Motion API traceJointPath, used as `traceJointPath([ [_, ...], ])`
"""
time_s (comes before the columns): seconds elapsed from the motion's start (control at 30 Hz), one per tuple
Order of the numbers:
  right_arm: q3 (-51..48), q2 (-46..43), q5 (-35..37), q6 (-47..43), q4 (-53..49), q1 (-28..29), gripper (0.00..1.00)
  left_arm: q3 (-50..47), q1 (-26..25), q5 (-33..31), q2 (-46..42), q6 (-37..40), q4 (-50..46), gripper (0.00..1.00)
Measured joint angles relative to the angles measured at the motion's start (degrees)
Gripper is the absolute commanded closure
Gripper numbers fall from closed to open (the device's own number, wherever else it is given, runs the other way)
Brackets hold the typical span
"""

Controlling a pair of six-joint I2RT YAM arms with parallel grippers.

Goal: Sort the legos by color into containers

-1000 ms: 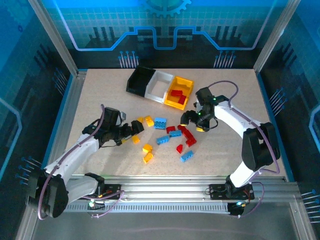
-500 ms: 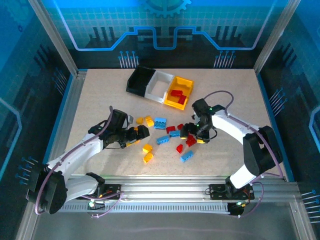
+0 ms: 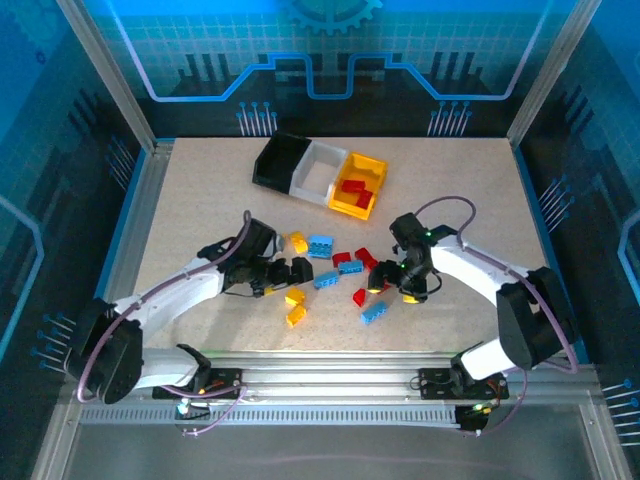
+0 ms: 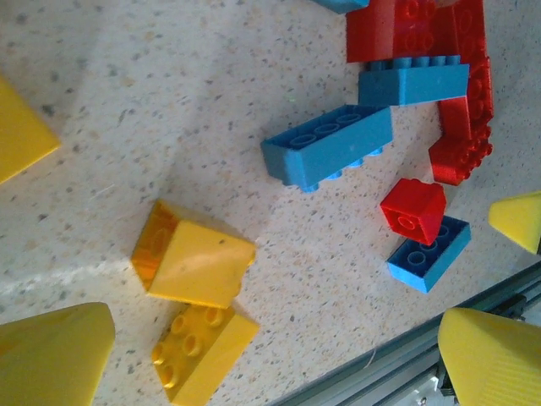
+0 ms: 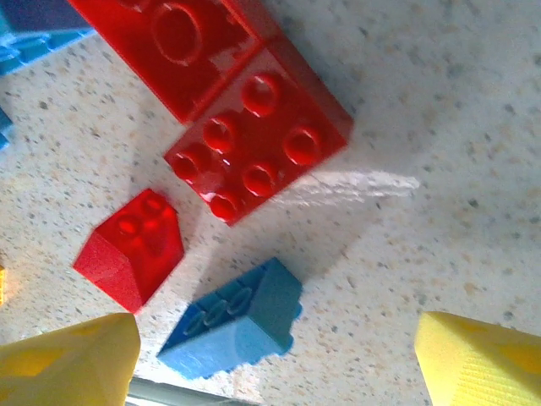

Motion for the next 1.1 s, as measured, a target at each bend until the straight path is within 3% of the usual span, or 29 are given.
traceJointPath([
  [0.23,-4.3,-6.2,0.5,1.5,-0.2,0.0,0.13,5.7,-3.6,-1.4,4.5,2.6,-2.0,0.01],
  [0.57,-5.2,-7.0,1.2,1.2,-0.2,0.0,0.14,10.3,-10.3,-7.6,8.7,6.5,-9.4,0.06],
  [0.77,-5.4,-7.0,0.9,1.2,-0.2,-0.1,0.14,11.9,-10.8,-9.6,10.1,8.3,-12.0,0.1],
  [1.1,-5.3,-7.0,-0.9,2.2,0.2,-0.2,0.15,25.3,-10.8,-13.0,24.8,17.9,-17.3,0.16],
])
